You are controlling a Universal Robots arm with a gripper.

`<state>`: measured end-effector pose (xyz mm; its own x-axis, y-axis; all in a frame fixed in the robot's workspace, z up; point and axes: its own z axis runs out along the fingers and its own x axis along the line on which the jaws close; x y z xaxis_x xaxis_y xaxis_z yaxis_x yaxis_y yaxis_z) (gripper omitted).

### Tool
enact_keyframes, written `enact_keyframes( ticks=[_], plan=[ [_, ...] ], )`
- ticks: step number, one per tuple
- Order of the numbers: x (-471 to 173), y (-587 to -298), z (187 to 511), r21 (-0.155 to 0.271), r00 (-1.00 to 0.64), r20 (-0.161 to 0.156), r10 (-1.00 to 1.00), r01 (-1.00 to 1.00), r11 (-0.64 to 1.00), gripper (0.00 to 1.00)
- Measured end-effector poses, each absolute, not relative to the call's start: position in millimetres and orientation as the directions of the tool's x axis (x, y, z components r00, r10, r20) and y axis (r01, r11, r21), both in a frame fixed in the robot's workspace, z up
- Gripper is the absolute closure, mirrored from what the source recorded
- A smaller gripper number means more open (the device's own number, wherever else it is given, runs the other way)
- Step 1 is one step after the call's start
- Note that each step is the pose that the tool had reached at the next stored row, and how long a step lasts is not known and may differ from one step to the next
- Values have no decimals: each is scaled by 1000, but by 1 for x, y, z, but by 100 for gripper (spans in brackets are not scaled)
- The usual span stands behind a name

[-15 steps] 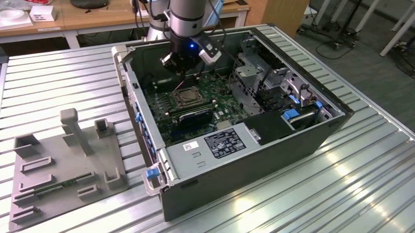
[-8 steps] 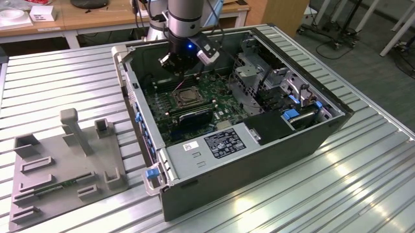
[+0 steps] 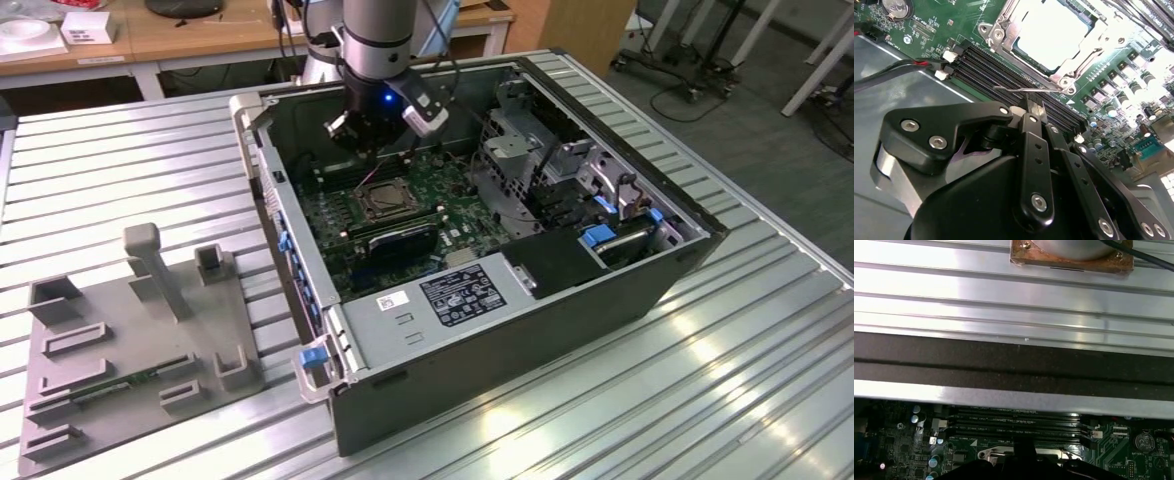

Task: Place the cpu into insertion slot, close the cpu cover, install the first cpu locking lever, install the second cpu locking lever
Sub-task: 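Install the first cpu locking lever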

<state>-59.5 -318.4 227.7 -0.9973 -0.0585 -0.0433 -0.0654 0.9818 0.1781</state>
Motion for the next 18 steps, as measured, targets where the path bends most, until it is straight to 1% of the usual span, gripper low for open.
enact_keyframes(
  ticks=[18],
  plan=[
    [-59, -318, 220, 178, -997, -43, -58, -65, 982, 90]
  ],
)
